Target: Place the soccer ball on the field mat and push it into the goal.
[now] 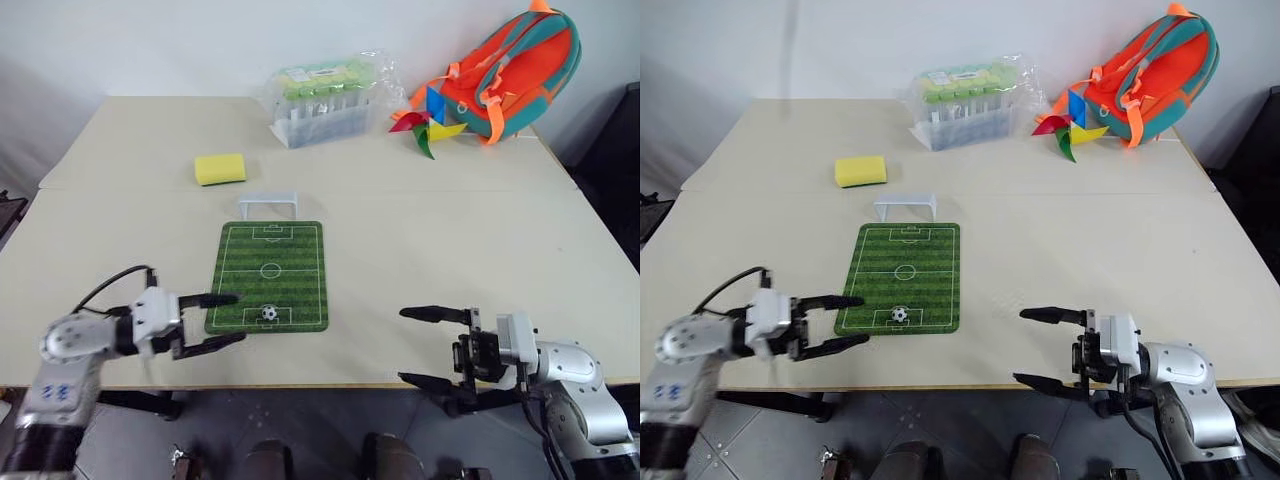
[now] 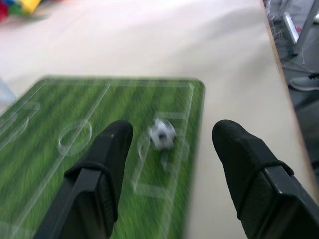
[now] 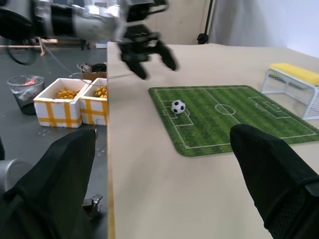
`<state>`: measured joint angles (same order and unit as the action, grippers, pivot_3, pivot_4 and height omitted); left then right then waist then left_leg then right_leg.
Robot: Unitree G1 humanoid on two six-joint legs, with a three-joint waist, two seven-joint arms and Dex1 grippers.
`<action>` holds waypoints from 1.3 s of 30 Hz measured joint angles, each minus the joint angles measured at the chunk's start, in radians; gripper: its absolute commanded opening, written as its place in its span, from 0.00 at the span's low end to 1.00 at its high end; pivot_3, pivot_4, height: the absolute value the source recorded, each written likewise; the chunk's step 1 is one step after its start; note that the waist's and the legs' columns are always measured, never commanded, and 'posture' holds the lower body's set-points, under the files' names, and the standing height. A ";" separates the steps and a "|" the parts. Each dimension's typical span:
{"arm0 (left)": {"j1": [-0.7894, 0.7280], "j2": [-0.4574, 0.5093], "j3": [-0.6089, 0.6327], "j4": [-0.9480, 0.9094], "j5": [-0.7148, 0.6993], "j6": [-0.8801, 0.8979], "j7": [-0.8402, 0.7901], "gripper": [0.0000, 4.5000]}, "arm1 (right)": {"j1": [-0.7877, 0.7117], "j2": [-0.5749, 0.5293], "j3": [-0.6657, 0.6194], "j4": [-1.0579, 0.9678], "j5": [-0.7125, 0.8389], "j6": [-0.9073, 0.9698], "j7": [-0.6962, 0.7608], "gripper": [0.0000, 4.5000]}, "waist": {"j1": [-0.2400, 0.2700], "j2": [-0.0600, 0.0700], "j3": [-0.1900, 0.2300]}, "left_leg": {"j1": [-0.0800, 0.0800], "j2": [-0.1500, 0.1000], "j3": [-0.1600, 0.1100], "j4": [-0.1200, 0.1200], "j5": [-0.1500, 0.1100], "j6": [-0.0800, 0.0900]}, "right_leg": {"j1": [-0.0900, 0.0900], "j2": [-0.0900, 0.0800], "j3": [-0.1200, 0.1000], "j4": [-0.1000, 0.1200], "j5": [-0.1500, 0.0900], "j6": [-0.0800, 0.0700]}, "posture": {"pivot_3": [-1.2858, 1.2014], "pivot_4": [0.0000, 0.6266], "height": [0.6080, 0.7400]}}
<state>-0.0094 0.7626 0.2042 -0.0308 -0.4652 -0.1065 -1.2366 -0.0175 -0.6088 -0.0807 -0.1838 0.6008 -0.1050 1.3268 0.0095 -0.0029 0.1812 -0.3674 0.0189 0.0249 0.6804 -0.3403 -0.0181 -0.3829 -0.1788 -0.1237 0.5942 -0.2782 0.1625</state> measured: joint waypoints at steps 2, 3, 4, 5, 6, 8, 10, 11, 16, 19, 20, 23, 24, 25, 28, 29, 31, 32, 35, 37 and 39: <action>0.073 0.001 0.002 -0.041 -0.019 0.022 -0.016 0.48 | -0.017 0.003 -0.007 0.008 0.001 -0.003 -0.005 1.00 | 0.004 0.001 0.000 | 0.000 0.000 0.000 0.000 0.000 0.000 | 0.000 0.000 0.000 0.000 0.000 0.000 | 0.52 0.24 1.00; 0.098 -0.003 0.000 -0.047 -0.020 0.022 -0.023 0.41 | -0.023 0.008 -0.007 0.017 0.001 -0.005 -0.006 1.00 | 0.010 0.001 0.000 | 0.000 0.000 0.000 0.000 0.000 0.000 | 0.000 0.000 0.000 0.000 0.000 0.000 | 0.52 0.24 1.00; 0.112 -0.010 -0.007 -0.048 -0.019 0.022 -0.025 0.34 | -0.026 0.011 -0.008 0.026 0.000 -0.007 -0.007 1.00 | 0.015 0.001 0.001 | 0.000 0.000 0.000 0.000 0.000 0.000 | 0.000 0.000 0.000 0.000 0.000 0.000 | 0.52 0.24 1.00; 0.118 -0.022 -0.016 -0.049 -0.019 0.021 -0.024 0.26 | -0.029 0.015 -0.008 0.034 -0.001 -0.009 -0.008 1.00 | 0.017 0.002 0.001 | 0.000 0.000 0.000 0.000 0.000 0.000 | 0.000 0.000 0.000 0.000 0.000 0.000 | 0.52 0.24 1.00; 0.119 -0.042 -0.031 -0.049 -0.015 0.019 -0.021 0.20 | -0.035 0.019 -0.008 0.040 -0.003 -0.015 -0.008 1.00 | 0.019 0.002 0.001 | 0.000 0.000 0.000 0.000 0.000 0.000 | 0.000 0.000 0.000 -0.001 0.000 0.000 | 0.52 0.24 1.00; 0.109 -0.085 -0.079 -0.048 0.005 0.016 -0.010 0.04 | -0.045 0.022 -0.009 0.050 -0.008 -0.027 -0.008 1.00 | 0.018 0.002 0.001 | 0.000 -0.001 0.000 0.000 -0.001 0.000 | 0.000 0.000 0.000 -0.001 0.000 0.000 | 0.52 0.24 1.00; 0.070 -0.140 -0.140 -0.040 0.040 0.010 0.016 0.01 | -0.051 0.023 -0.009 0.065 -0.009 -0.030 -0.007 1.00 | 0.018 0.002 0.001 | 0.000 -0.001 0.000 0.000 -0.001 0.000 | 0.000 0.000 0.000 0.000 0.000 0.000 | 0.52 0.24 1.00; 0.044 -0.161 -0.167 -0.035 0.055 0.009 0.028 0.01 | -0.055 0.024 -0.008 0.070 -0.010 -0.031 -0.006 1.00 | 0.018 0.002 0.001 | 0.000 0.000 0.000 0.001 -0.001 0.000 | 0.000 0.000 0.000 0.000 0.000 0.000 | 0.52 0.24 1.00; -0.090 -0.190 -0.202 0.026 0.093 0.022 0.085 0.01 | -0.054 0.025 -0.007 0.073 -0.017 -0.038 -0.005 1.00 | 0.013 0.003 0.001 | 0.000 0.000 0.000 0.001 0.000 0.000 | 0.000 0.000 0.000 0.000 0.000 0.000 | 0.52 0.24 1.00; -0.125 -0.198 -0.211 0.058 0.098 0.024 0.090 0.01 | -0.048 0.027 -0.007 0.071 -0.019 -0.044 -0.010 1.00 | 0.011 0.003 0.001 | 0.000 0.000 0.001 0.000 0.000 0.000 | 0.000 0.000 0.000 0.000 0.000 0.000 | 0.52 0.24 1.00; -0.136 -0.198 -0.216 0.074 0.100 0.024 0.088 0.01 | -0.041 0.028 -0.007 0.070 -0.020 -0.045 -0.013 1.00 | 0.012 0.003 0.001 | 0.000 0.000 0.001 0.000 0.000 0.000 | 0.000 0.000 0.000 0.000 0.000 0.000 | 0.52 0.24 1.00; -0.154 -0.198 -0.225 0.103 0.109 0.028 0.084 0.01 | -0.026 0.031 -0.008 0.067 -0.021 -0.048 -0.022 1.00 | 0.013 0.003 0.001 | 0.000 -0.001 0.001 0.001 -0.001 0.000 | 0.000 0.000 0.000 -0.001 0.000 0.000 | 0.52 0.24 1.00; -0.174 -0.198 -0.230 0.129 0.119 0.027 0.081 0.01 | -0.020 0.033 -0.008 0.064 -0.022 -0.049 -0.029 1.00 | 0.016 0.003 0.001 | 0.000 -0.001 0.001 0.001 -0.001 0.000 | 0.000 0.000 0.000 0.000 0.000 0.000 | 0.52 0.24 1.00; -0.196 -0.201 -0.234 0.163 0.131 0.017 0.080 0.01 | -0.011 0.036 -0.008 0.057 -0.023 -0.051 -0.036 1.00 | 0.017 0.003 0.001 | 0.000 -0.001 0.000 0.001 0.000 0.000 | 0.000 0.000 0.000 0.000 0.000 0.000 | 0.52 0.24 1.00; -0.301 -0.238 -0.242 0.290 0.170 -0.021 0.096 0.01 | 0.004 0.046 -0.010 0.040 -0.027 -0.054 -0.059 1.00 | 0.022 0.003 0.001 | -0.001 -0.001 0.000 0.002 0.000 0.001 | 0.001 0.000 0.000 0.000 0.001 0.001 | 0.52 0.24 1.00; -0.339 -0.258 -0.242 0.329 0.177 -0.030 0.110 0.01 | 0.007 0.051 -0.009 0.032 -0.030 -0.054 -0.068 1.00 | 0.022 0.003 0.001 | -0.001 -0.001 0.000 0.002 0.000 0.001 | 0.001 0.000 0.000 -0.001 0.001 0.001 | 0.52 0.24 1.00; -0.404 -0.289 -0.241 0.398 0.185 -0.056 0.133 0.01 | 0.014 0.058 -0.009 0.018 -0.031 -0.055 -0.086 1.00 | 0.017 0.003 0.001 | -0.001 -0.001 0.001 0.002 -0.001 0.001 | 0.001 0.000 0.000 -0.001 0.001 0.001 | 0.52 0.24 1.00; -0.450 -0.305 -0.238 0.452 0.193 -0.074 0.156 0.01 | 0.025 0.064 -0.011 0.010 -0.035 -0.056 -0.105 1.00 | 0.017 0.002 0.001 | -0.001 -0.001 0.001 0.002 -0.001 0.001 | 0.000 0.000 0.000 -0.001 0.001 0.001 | 0.52 0.24 1.00; -0.539 -0.321 -0.206 0.556 0.205 -0.119 0.223 0.01 | 0.040 0.089 -0.012 0.001 -0.058 -0.065 -0.167 1.00 | 0.012 0.002 0.001 | -0.001 -0.001 0.001 0.001 -0.001 0.001 | 0.000 0.001 0.000 -0.001 0.001 0.001 | 0.52 0.24 1.00; -0.576 -0.319 -0.178 0.595 0.213 -0.149 0.262 0.01 | 0.041 0.119 -0.015 -0.003 -0.085 -0.075 -0.226 1.00 | 0.009 0.002 0.001 | -0.001 -0.001 0.001 0.001 -0.001 0.001 | 0.000 0.001 0.000 -0.001 0.001 0.001 | 0.52 0.24 1.00; -0.563 -0.302 -0.149 0.584 0.208 -0.162 0.277 0.01 | 0.029 0.161 -0.024 -0.002 -0.120 -0.093 -0.310 1.00 | 0.004 0.002 0.001 | -0.001 -0.001 0.001 0.001 -0.001 0.001 | 0.000 0.001 0.000 -0.001 0.001 0.001 | 0.52 0.24 1.00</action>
<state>-0.5720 0.4608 0.0548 0.5533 -0.2571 -0.2683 -0.9598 0.0111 -0.4480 -0.1046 -0.1853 0.4808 -0.1979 1.0172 0.0135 -0.0007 0.1821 -0.3681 0.0180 0.0260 0.6815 -0.3408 -0.0173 -0.3831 -0.1783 -0.1233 0.5930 -0.2770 0.1640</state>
